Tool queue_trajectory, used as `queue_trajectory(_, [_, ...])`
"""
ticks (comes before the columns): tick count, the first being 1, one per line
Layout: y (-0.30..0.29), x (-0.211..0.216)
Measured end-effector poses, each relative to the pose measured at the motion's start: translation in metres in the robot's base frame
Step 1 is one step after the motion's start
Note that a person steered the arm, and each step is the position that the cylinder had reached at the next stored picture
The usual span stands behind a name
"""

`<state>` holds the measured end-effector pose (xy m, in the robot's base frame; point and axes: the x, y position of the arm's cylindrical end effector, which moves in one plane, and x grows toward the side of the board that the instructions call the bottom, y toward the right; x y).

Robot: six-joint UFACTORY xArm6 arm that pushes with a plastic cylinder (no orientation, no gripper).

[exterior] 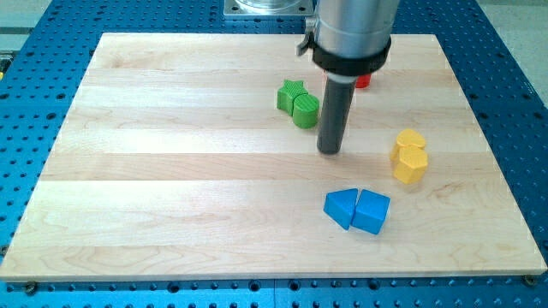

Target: Separate cube from triangle

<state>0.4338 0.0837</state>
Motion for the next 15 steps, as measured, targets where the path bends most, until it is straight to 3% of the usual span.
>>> queue_trajectory(1, [0.011,-0.026])
queue_trajectory(2, [0.061,-0.042])
queue_trajectory(3, [0.146,-0.030])
queue_trajectory(4, [0.203,0.029])
queue_trajectory(5, [0.195,0.131])
queue_trajectory(6, [0.144,0.183])
queue_trajectory(7, [0.077,0.184])
queue_trajectory(8, [-0.028,0.184])
queue_trajectory(9, [-0.019,0.169])
queue_trajectory(10, [0.025,0.159])
queue_trajectory(14, [-0.016,0.079])
queue_trajectory(15, [0.009,0.080])
